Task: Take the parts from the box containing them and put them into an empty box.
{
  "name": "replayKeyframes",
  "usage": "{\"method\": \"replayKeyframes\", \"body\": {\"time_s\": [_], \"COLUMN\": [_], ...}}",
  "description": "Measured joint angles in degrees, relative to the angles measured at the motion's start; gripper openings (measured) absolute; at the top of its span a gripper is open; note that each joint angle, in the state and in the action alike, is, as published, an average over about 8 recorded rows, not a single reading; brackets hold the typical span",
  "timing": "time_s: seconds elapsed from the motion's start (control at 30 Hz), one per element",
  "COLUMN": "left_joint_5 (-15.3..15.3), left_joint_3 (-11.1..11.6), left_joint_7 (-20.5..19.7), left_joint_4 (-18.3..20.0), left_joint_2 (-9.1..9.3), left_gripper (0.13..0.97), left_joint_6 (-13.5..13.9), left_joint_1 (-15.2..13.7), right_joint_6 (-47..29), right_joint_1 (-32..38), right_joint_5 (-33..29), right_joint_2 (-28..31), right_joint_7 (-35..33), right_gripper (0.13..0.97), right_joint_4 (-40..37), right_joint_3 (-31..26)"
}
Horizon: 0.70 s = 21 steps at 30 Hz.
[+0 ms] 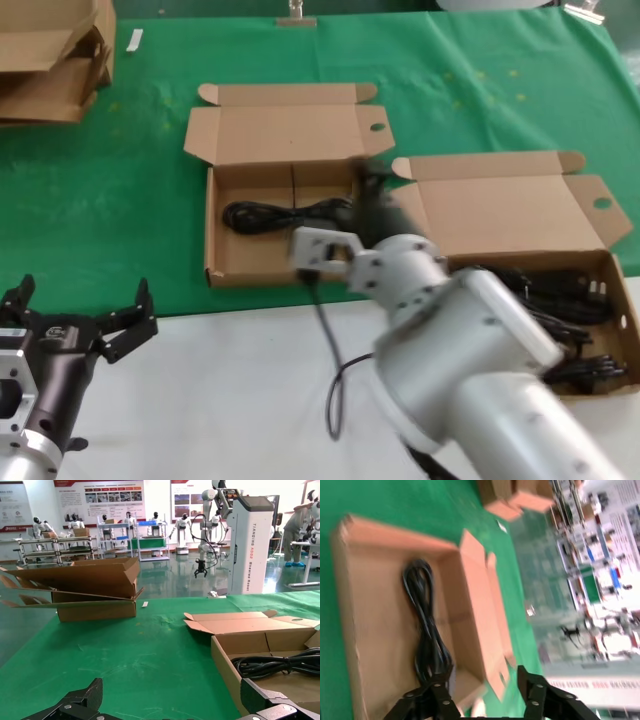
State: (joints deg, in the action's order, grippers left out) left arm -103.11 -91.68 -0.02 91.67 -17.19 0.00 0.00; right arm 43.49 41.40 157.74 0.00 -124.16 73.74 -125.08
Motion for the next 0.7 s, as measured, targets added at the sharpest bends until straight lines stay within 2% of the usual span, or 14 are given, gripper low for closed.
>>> {"method": "replayKeyframes", "body": {"time_s": [0.17,0.3,0.47,0.67,0.7], "left_joint_5": [0.0,0.0,0.0,0.0,0.0], "left_joint_3": [0.0,0.0,0.0,0.0,0.0], "left_joint_7": [0.0,0.0,0.0,0.0,0.0], "left_joint_4": [0.0,0.0,0.0,0.0,0.0], "left_joint_2": [0.0,0.0,0.0,0.0,0.0], "left_gripper": [0.966,0.966,0.966,0.966,0.966], "left_joint_6": [0.0,0.0,0.0,0.0,0.0], "left_joint_1": [0.0,0.0,0.0,0.0,0.0], "right_joint_6": [4.2,4.8,2.9,-0.5,-1.1], "right_joint_1": [-4.8,-6.5,-7.9,-10.4,-10.8], "right_joint_5": [0.0,-0.6,-2.7,-6.5,-7.2], "right_joint_2": [0.0,0.2,0.8,2.0,2.3], "right_joint_7": [-8.1,-9.1,-4.0,5.5,7.2], "right_gripper": [0.478,0.584,0.681,0.812,0.812], "right_joint_4": [7.8,9.7,10.1,10.6,10.7], "right_joint_3": [8.3,11.1,12.0,13.5,13.8]}}
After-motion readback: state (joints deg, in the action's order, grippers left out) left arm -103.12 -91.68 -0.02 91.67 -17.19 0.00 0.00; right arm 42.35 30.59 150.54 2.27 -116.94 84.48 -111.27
